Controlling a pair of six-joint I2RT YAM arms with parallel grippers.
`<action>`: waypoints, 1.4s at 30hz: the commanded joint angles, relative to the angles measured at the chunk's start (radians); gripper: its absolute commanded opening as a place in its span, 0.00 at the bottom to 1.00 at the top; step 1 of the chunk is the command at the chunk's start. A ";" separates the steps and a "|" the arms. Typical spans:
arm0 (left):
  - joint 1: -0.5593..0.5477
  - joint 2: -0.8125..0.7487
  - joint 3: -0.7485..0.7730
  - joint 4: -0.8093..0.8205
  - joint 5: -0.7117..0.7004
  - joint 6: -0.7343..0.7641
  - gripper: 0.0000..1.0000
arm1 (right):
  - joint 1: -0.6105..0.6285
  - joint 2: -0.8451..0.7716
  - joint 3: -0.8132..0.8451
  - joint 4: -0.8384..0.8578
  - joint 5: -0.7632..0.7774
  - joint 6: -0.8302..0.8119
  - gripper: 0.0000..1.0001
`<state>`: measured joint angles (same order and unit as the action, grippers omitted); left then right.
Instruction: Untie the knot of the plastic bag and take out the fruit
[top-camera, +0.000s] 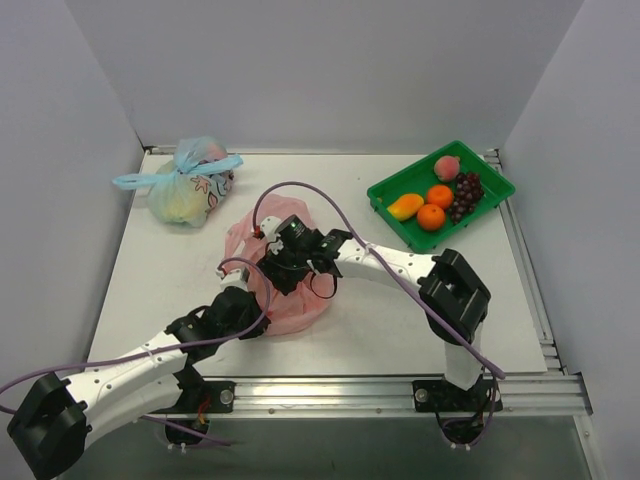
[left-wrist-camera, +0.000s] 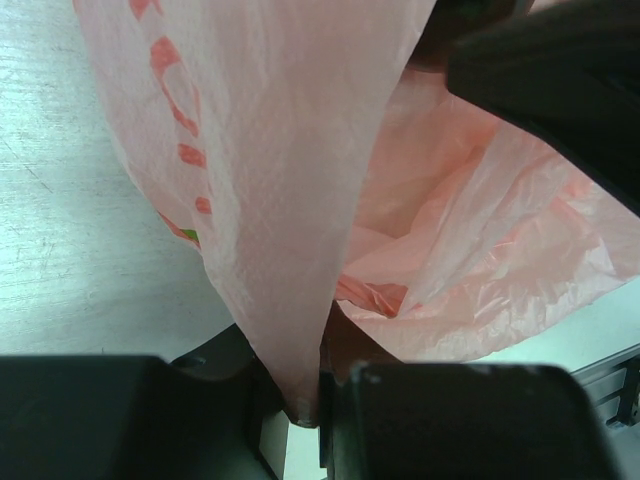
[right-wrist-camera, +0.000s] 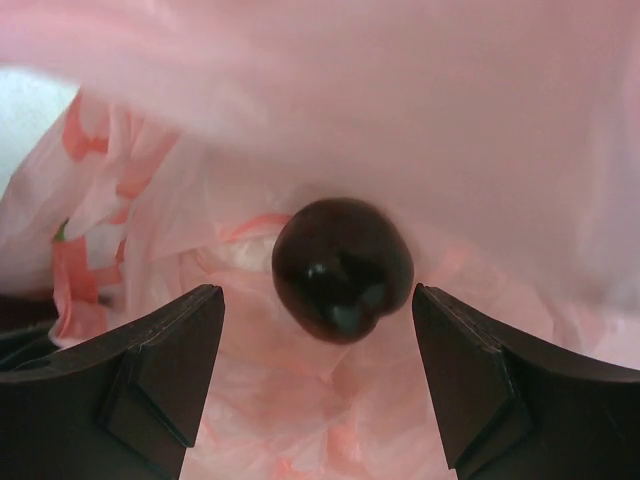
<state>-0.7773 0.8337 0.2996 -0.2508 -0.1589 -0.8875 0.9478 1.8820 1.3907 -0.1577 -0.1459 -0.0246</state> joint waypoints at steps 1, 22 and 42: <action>-0.004 -0.005 0.010 0.001 0.006 -0.014 0.22 | -0.009 0.038 0.064 0.026 0.002 -0.014 0.77; -0.004 0.015 0.001 0.019 0.002 -0.016 0.22 | -0.018 0.005 -0.045 0.073 -0.040 0.046 0.32; -0.002 0.036 0.010 0.036 0.001 0.016 0.22 | -0.409 -0.512 -0.148 0.056 0.017 0.083 0.20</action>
<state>-0.7773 0.8684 0.2993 -0.2504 -0.1566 -0.8936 0.6304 1.3808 1.2469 -0.0944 -0.1890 0.0368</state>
